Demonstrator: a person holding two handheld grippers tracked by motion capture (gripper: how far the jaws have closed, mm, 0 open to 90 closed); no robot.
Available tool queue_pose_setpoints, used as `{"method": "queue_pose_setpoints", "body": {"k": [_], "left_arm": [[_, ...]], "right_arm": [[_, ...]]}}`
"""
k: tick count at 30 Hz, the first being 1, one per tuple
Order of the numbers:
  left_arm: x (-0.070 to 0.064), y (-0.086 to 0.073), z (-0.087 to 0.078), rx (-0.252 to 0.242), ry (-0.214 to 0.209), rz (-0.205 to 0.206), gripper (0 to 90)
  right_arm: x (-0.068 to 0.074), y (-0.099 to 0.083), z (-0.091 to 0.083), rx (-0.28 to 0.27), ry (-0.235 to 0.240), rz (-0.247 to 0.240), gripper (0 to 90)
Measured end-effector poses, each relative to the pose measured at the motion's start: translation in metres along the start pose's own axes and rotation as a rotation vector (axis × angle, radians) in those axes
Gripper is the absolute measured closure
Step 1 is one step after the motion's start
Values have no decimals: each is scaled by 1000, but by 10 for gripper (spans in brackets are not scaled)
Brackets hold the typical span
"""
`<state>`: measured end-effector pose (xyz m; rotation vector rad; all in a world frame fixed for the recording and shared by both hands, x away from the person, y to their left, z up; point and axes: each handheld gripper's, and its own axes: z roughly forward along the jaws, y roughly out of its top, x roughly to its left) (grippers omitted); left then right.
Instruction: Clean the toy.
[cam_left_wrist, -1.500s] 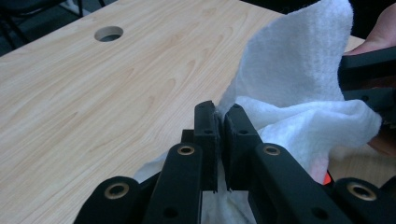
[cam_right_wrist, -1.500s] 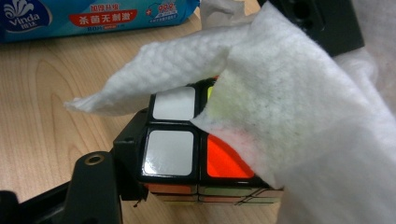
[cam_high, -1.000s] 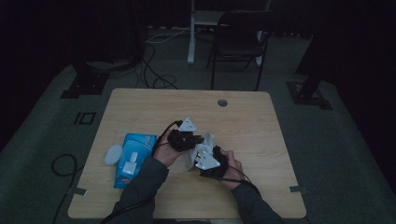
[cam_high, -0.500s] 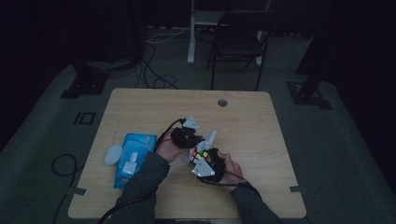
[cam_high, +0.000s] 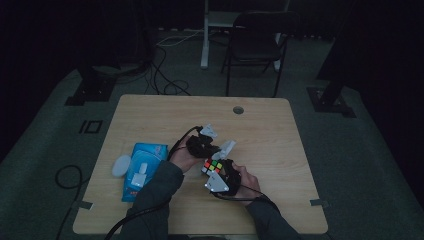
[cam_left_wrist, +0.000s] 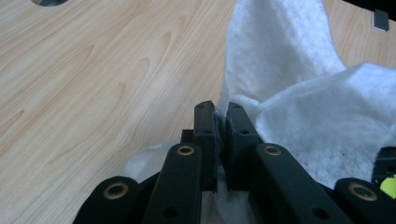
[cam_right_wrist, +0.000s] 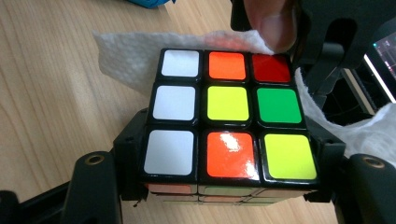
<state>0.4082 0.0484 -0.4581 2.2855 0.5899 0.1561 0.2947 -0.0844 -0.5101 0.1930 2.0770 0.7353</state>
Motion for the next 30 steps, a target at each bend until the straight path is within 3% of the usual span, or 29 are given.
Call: {"method": "queue_pose_setpoints", "body": {"k": [5, 11, 20, 30], "left_arm": [[-3, 1, -4, -22, -7, 0, 860], [-5, 5, -5, -15, -23, 20, 860], [2, 4, 1, 27, -39, 15, 860], [-5, 10, 2, 52, -60, 41, 861]], "right_arm": [[1, 0, 0, -7, -3, -8, 338], [2, 1, -1, -3, -30, -31, 338], [7, 2, -1, 10, -46, -82, 338], [8, 2, 0, 9, -51, -105, 338]]}}
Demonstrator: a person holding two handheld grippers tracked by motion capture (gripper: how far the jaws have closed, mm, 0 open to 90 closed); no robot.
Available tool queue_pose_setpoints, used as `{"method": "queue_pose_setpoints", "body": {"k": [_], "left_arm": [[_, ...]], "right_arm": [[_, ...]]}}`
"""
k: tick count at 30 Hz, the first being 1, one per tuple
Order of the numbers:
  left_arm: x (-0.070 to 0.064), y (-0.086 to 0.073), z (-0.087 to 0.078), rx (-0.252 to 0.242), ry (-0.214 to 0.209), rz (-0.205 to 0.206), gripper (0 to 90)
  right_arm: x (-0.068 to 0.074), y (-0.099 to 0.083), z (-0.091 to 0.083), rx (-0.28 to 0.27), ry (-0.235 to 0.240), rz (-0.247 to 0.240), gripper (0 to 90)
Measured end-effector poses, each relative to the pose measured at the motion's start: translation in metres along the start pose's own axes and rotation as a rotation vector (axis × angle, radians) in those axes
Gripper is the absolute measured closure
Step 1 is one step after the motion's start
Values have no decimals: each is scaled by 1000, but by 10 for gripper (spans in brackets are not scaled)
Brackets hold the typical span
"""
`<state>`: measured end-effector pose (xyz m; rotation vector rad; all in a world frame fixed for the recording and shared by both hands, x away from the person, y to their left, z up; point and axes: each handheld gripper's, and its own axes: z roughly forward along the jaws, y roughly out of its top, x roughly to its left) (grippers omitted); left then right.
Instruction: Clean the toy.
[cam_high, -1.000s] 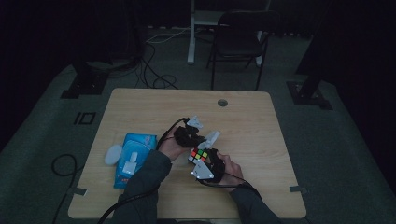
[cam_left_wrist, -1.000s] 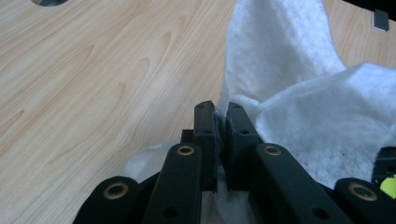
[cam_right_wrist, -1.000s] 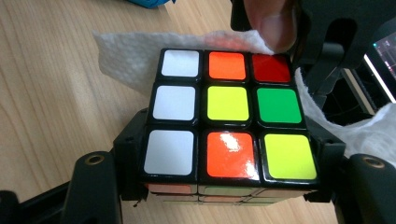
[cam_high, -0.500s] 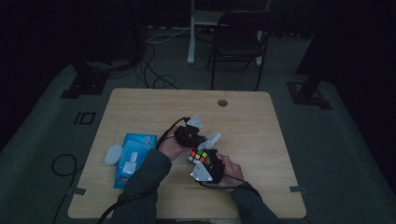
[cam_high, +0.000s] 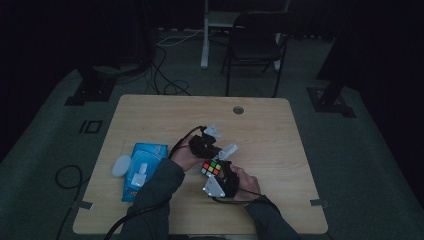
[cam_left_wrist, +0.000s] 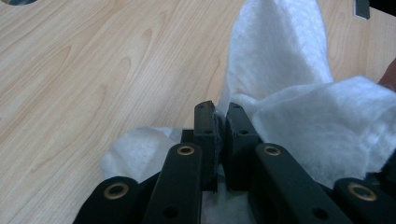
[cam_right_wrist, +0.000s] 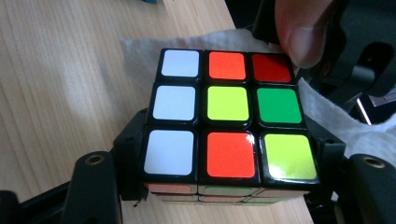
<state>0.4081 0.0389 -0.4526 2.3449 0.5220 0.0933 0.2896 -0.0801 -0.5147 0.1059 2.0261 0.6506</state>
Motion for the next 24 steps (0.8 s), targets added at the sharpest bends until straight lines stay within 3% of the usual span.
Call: {"method": "queue_pose_setpoints", "body": {"k": [12, 13, 24], "left_arm": [[2, 4, -2, -13, -62, -12, 863], [3, 4, -2, -9, -64, -18, 863], [13, 3, -1, 28, -61, -60, 863]], "right_arm": [[1, 1, -1, -11, -14, -9, 338], [0, 1, -2, -21, -10, 9, 338], [0, 0, -2, -22, -15, -2, 338]]}}
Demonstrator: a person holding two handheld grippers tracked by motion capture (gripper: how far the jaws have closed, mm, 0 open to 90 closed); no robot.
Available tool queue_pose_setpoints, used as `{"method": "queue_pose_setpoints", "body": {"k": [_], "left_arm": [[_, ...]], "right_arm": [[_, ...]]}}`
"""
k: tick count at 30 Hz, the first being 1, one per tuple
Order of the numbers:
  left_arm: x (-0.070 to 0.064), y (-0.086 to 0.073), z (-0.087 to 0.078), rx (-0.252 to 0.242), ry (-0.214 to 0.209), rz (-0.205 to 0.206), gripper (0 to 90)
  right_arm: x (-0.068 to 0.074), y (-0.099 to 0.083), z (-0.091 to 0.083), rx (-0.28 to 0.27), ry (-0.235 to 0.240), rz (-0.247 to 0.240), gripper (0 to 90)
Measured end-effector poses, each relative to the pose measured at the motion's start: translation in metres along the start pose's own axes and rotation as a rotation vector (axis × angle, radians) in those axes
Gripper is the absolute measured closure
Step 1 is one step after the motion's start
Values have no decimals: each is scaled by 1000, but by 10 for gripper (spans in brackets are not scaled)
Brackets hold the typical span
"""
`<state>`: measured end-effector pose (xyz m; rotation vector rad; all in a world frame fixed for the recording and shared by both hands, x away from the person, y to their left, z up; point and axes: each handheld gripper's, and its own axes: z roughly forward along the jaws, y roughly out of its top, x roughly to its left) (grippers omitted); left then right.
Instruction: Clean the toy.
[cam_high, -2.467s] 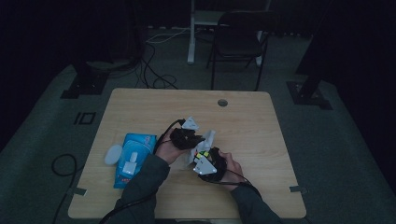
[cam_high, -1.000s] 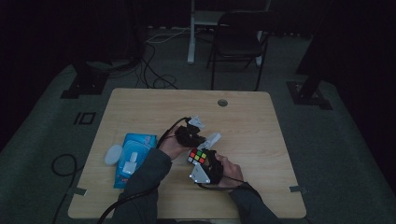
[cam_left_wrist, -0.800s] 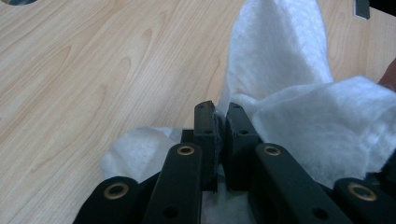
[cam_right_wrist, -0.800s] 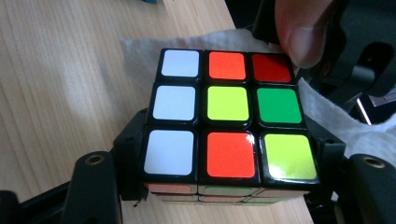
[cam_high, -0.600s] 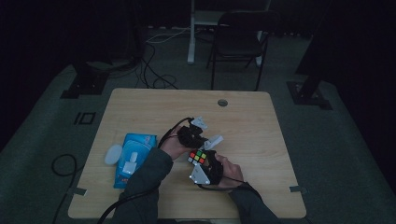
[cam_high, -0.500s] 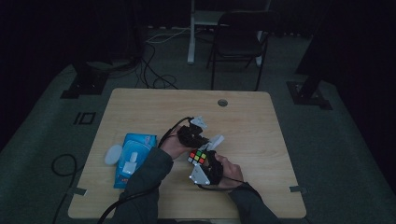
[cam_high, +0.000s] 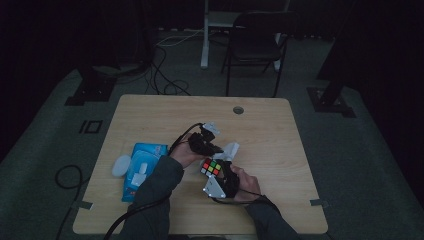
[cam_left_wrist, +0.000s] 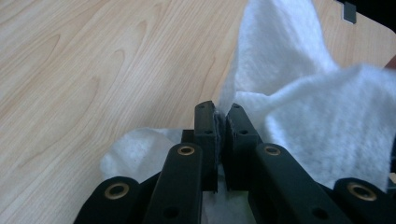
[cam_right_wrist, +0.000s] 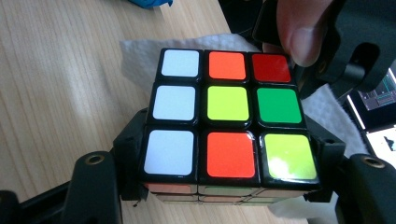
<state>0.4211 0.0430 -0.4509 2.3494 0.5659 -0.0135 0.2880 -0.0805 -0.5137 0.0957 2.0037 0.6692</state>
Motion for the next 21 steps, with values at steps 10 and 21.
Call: {"method": "queue_pose_setpoints", "body": {"k": [10, 21], "left_arm": [[-9, 10, 4, 45, -24, 35, 870], [-17, 17, 7, 49, -61, 72, 868]], "right_arm": [[2, 1, 1, 7, -10, -25, 338], [3, 1, 0, 2, -20, -49, 338]]}}
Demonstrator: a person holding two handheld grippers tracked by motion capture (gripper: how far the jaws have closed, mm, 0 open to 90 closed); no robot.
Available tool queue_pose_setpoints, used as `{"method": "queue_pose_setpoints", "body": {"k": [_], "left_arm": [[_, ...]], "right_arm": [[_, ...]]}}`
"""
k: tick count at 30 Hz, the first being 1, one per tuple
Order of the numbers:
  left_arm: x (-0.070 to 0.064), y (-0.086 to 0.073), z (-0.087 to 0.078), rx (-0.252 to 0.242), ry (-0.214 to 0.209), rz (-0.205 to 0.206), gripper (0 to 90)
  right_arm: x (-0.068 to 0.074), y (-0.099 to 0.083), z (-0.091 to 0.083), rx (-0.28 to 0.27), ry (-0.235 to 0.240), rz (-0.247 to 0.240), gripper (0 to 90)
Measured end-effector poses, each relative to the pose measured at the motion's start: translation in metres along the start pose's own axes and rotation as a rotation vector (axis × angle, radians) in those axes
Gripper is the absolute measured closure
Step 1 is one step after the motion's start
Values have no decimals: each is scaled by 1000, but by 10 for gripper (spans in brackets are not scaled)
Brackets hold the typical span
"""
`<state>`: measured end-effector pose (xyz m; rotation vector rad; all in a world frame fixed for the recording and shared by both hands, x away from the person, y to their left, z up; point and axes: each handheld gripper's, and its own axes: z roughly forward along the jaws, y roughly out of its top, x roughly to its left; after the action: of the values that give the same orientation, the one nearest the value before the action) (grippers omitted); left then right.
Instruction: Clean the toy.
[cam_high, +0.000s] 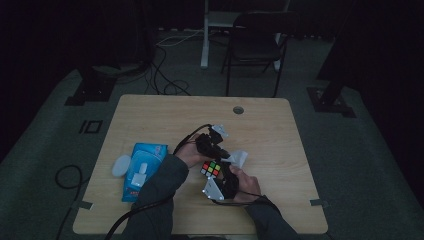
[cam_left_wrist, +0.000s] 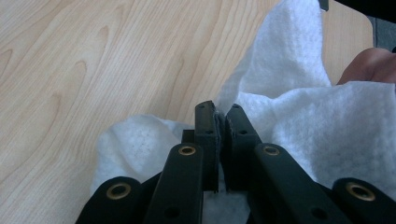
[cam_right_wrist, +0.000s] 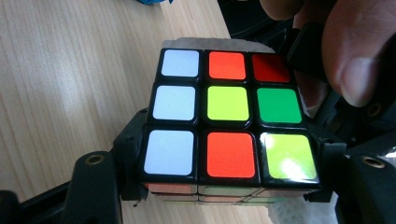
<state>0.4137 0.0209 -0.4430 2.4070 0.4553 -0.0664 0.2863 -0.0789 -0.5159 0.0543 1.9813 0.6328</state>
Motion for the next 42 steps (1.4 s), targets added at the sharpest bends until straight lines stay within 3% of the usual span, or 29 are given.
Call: {"method": "queue_pose_setpoints", "body": {"k": [17, 22, 25, 26, 27, 28, 29, 30, 32, 34, 42], "left_arm": [[12, -17, -14, -36, 40, -60, 867], [18, -27, -19, -73, 60, -95, 867], [16, -30, -21, -82, 83, -91, 866], [14, -33, -23, -112, 91, -88, 866], [14, -33, -23, -112, 91, -88, 866], [11, -36, -26, -148, 95, -91, 867], [11, -36, -26, -148, 95, -91, 867], [9, -38, -29, -180, 99, -98, 867], [8, -39, -31, -189, 105, -96, 867], [5, -39, -34, -202, 122, -85, 867], [3, -44, -39, -228, 133, -97, 867]], "right_arm": [[0, -1, 0, 3, 3, 7, 338], [-1, -4, 2, 6, 17, 37, 338], [-2, -5, 2, 4, 26, 48, 338], [-5, -6, 2, -1, 47, 89, 338], [-5, -6, 2, -1, 47, 89, 338], [-11, -8, 2, -16, 73, 150, 338], [-11, -8, 2, -16, 73, 150, 338], [-16, -11, 1, -32, 101, 208, 338], [-17, -11, 0, -35, 106, 219, 338], [-23, -14, 0, -58, 143, 290, 338], [-28, -17, 0, -71, 169, 344, 338]]}}
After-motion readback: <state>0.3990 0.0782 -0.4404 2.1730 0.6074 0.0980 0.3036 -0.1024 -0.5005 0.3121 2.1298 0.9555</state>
